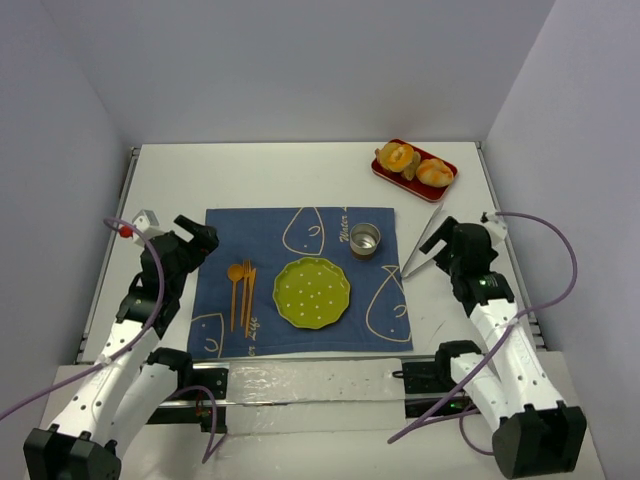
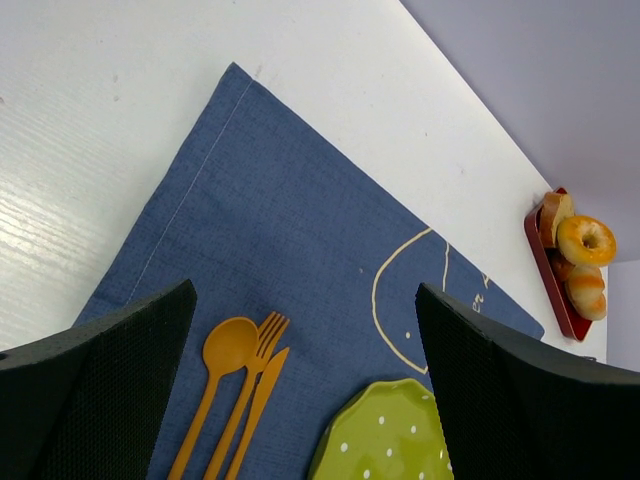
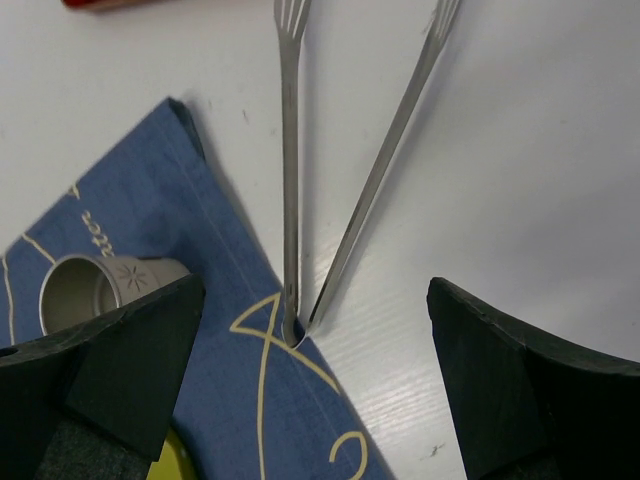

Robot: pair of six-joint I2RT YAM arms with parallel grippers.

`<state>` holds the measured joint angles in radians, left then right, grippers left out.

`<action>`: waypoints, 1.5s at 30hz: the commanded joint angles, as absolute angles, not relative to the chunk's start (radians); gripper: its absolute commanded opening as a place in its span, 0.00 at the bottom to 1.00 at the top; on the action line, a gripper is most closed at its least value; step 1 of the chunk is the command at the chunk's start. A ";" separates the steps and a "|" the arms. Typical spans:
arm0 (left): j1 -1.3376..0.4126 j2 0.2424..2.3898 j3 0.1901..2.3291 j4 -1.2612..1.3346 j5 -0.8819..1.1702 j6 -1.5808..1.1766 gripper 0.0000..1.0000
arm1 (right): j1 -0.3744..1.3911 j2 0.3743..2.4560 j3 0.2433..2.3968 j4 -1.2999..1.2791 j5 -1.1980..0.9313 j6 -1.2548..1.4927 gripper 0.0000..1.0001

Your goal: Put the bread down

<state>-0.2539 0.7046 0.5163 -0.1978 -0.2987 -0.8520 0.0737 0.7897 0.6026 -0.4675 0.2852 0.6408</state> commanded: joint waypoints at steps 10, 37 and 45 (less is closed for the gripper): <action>-0.253 0.684 0.524 -0.139 -0.261 -0.830 0.99 | 0.143 0.956 0.671 -0.483 0.373 0.715 1.00; -0.253 0.663 0.520 -0.142 -0.251 -0.828 0.99 | 0.115 1.467 0.863 -0.440 0.348 0.738 1.00; -0.253 0.675 0.522 -0.140 -0.255 -0.828 0.99 | 0.092 1.554 0.905 -0.459 0.357 0.745 1.00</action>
<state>-0.2539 0.6739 0.5163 -0.1761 -0.2642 -0.8486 0.1105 1.5251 0.8531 -0.4431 0.3290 0.7216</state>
